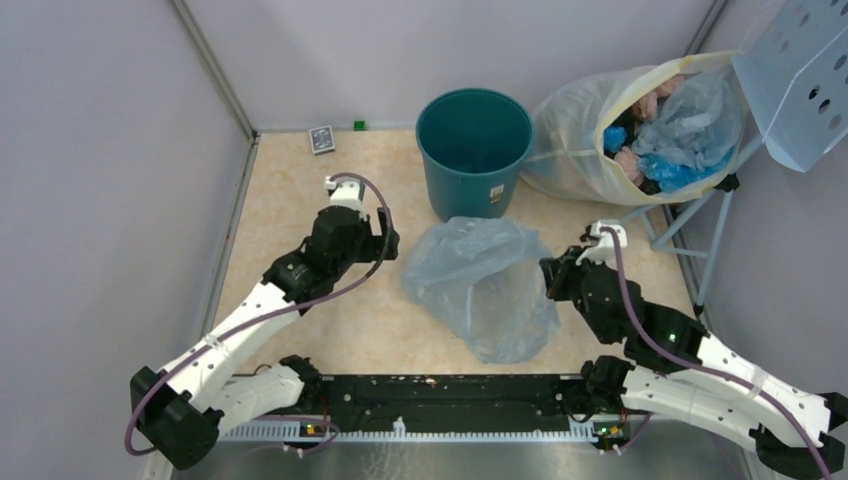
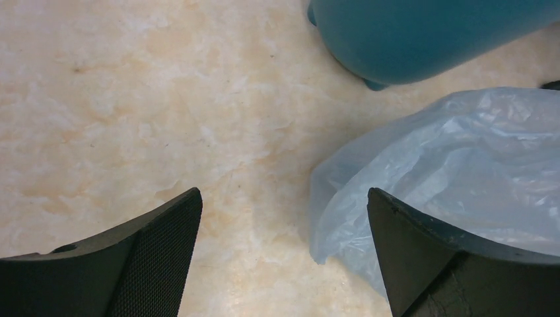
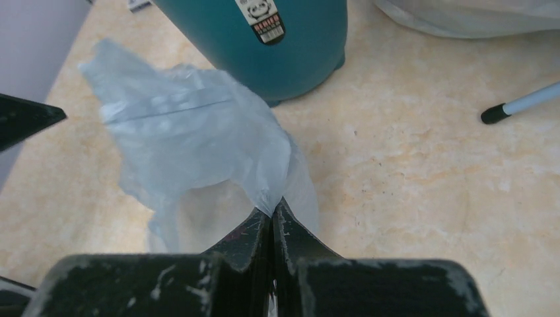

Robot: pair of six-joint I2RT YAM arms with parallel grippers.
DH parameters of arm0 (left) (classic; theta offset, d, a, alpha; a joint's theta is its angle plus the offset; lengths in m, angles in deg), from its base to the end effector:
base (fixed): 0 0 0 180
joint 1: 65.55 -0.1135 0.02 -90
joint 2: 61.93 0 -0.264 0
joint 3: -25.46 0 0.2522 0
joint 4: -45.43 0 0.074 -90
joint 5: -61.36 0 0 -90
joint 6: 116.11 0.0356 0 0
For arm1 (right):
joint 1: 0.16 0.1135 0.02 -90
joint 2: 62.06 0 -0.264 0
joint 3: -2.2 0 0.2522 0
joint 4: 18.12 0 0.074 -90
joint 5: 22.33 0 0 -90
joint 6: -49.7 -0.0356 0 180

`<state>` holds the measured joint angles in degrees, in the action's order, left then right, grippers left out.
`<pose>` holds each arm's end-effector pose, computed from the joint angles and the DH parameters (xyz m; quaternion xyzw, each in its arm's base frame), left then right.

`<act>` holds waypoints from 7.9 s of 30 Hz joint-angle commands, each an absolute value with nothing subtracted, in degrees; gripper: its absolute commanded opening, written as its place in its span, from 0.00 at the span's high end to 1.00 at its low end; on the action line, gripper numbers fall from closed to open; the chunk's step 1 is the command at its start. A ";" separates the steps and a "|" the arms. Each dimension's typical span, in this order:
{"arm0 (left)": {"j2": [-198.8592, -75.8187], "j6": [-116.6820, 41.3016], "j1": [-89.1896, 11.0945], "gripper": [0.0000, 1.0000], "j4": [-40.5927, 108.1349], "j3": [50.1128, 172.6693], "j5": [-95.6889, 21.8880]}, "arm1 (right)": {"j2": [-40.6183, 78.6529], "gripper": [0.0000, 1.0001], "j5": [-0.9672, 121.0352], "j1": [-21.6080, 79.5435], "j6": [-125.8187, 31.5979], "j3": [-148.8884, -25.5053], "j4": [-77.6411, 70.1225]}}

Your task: Put the trash bags into the trash bin

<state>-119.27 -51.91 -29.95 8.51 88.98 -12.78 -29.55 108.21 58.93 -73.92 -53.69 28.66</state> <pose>0.1856 -0.1209 0.3076 0.0056 0.8636 -0.1469 0.4823 0.0823 0.0924 0.3153 0.0127 0.8067 0.1728 0.5650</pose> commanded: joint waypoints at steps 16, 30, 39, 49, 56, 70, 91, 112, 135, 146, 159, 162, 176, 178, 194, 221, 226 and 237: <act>-117.61 -59.16 -16.30 0.19 30.80 91.61 -41.77 | -26.62 1.00 98.68 58.73 -69.63 -55.74 18.12; -130.04 -56.96 -4.31 0.10 28.68 100.97 -21.17 | -26.11 1.00 93.51 58.74 -70.13 -55.43 13.59; -132.99 -59.48 -1.93 0.02 27.80 103.73 -15.32 | -25.92 1.00 90.79 58.72 -69.71 -54.85 12.31; -136.33 -57.59 -1.95 0.22 26.46 106.40 -7.37 | -25.81 1.00 88.66 58.71 -70.85 -53.76 10.75; -135.97 -58.06 -4.67 0.48 30.35 103.87 -10.60 | -26.20 1.00 89.26 58.73 -71.58 -53.71 11.55; -137.75 -53.77 -9.12 0.54 31.95 103.78 -31.79 | -27.12 1.00 90.28 58.77 -72.85 -53.54 13.29; -120.47 -49.85 -18.42 1.00 7.05 104.45 -37.41 | -29.03 1.00 111.60 58.73 -80.36 -55.64 34.89; -110.32 -52.91 -18.52 1.00 7.61 101.14 -50.83 | -16.98 0.14 78.95 58.73 -50.60 -63.07 22.71; -109.88 -53.41 -18.50 1.00 10.17 107.79 -59.84 | -8.24 0.18 66.13 56.18 -36.32 -52.65 -6.87; -112.21 -54.21 -18.51 1.00 16.17 109.63 -62.77 | -11.82 1.00 94.12 51.70 -44.83 -54.57 -1.99; -113.20 -52.84 -18.51 0.74 15.08 105.22 -62.56 | -25.06 1.00 77.04 51.00 -46.42 -50.24 5.95; -112.59 -50.42 -18.58 0.29 11.40 106.18 -61.72 | -24.61 1.00 74.30 51.08 -50.01 -48.30 7.17; -117.00 -52.66 -19.21 0.09 -3.55 107.52 -29.17 | -15.76 0.92 68.49 51.08 -61.52 -45.02 13.96; -117.88 -52.50 -19.53 0.10 -1.56 105.84 -26.88 | -15.44 0.92 68.96 51.08 -63.14 -44.96 15.29; -118.56 -62.05 -31.78 0.10 16.96 85.39 -44.18 | -18.95 0.30 70.57 51.08 -66.93 -56.97 30.27; -113.91 -70.55 -14.37 0.05 32.24 62.12 -35.58 | -0.56 0.19 80.40 50.54 -63.79 -63.14 25.54; -108.27 -73.64 -14.39 0.02 27.50 62.43 -33.46 | -3.92 0.18 78.96 50.23 -60.13 -66.65 27.44; -110.44 -78.32 -14.56 0.24 28.79 61.92 -30.24 | -0.44 0.35 75.30 35.74 -57.20 -71.30 30.76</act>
